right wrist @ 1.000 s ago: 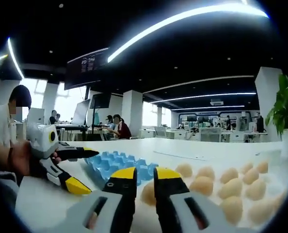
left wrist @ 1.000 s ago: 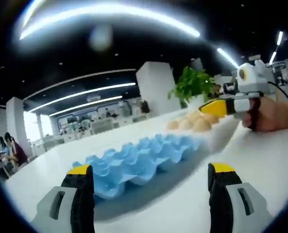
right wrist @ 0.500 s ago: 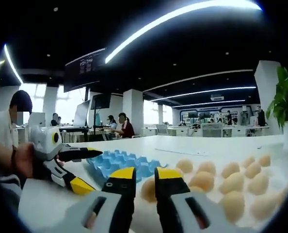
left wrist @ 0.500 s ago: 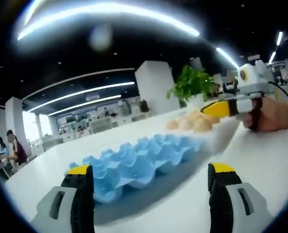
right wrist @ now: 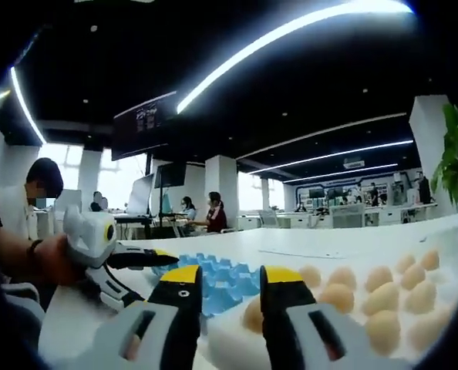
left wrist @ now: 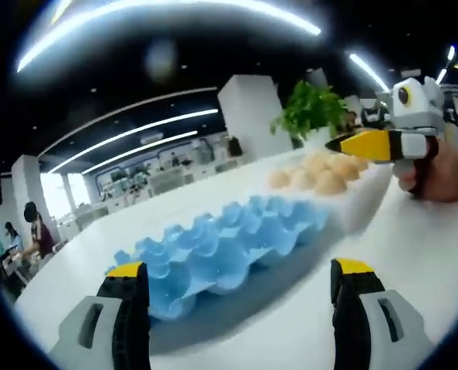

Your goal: Pick up the eggs on the table and place them into the egg tray on the table

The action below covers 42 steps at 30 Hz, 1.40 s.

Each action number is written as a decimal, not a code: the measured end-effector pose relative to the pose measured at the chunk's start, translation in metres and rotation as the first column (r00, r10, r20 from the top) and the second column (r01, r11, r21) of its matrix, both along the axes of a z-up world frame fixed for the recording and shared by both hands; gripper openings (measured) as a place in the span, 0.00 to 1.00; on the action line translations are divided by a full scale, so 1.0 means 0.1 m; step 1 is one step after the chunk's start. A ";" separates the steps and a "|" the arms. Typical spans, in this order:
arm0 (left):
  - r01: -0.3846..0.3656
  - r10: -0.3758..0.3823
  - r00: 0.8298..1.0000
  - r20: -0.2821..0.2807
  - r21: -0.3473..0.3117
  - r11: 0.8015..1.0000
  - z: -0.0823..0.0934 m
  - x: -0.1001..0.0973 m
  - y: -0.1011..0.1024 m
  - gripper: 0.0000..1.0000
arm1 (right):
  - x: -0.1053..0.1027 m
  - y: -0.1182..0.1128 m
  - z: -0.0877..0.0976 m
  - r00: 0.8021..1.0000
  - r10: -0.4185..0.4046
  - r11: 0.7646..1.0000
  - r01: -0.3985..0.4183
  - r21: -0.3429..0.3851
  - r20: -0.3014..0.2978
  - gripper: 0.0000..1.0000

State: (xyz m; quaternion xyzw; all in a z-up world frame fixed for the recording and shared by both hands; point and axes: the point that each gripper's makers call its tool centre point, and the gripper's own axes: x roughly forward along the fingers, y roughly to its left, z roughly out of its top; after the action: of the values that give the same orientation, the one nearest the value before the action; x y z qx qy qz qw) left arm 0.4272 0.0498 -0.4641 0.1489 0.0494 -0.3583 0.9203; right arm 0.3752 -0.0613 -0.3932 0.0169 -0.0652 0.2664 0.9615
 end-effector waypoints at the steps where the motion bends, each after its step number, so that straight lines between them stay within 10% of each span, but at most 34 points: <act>1: 0.010 -0.010 1.000 0.000 -0.002 1.000 0.00 0.00 -0.01 1.00 | -0.01 0.01 0.01 1.000 -0.001 1.000 0.001 -0.005 0.003 0.31; 7: -0.019 0.020 0.999 0.025 -0.047 0.999 0.04 0.04 0.00 0.99 | -0.14 0.26 0.30 0.997 0.037 0.980 -0.049 0.190 0.066 0.30; 11: -0.014 0.016 1.000 0.027 -0.053 0.999 0.01 -0.10 -0.10 0.73 | -0.23 0.74 0.53 0.982 0.089 0.950 -0.134 0.280 0.169 0.37; 14: -0.040 0.044 0.998 0.052 -0.080 0.996 0.02 0.02 -0.04 0.74 | -0.26 1.12 0.65 0.961 0.208 0.837 -0.271 0.475 0.182 0.50; 27: -0.106 0.132 0.984 0.124 -0.196 0.975 0.11 0.05 -0.04 0.74 | -0.36 1.68 0.64 0.895 0.371 0.775 -0.445 0.449 0.246 0.77; 33: -0.110 0.164 0.972 0.170 -0.289 0.951 0.18 0.10 -0.12 0.76 | -0.49 1.83 0.71 0.851 0.432 0.727 -0.524 0.444 0.298 0.79; 42: -0.110 0.180 0.965 0.191 -0.330 0.938 0.25 0.09 -0.08 0.77 | -0.53 1.95 0.66 0.827 0.480 0.721 -0.562 0.407 0.291 0.80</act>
State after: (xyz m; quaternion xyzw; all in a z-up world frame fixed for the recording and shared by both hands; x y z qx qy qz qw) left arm 0.4358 0.0421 -0.4393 0.0337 -0.0990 -0.2738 0.9561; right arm 0.3220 0.1336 -0.3275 0.2479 -0.2005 0.5026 0.8036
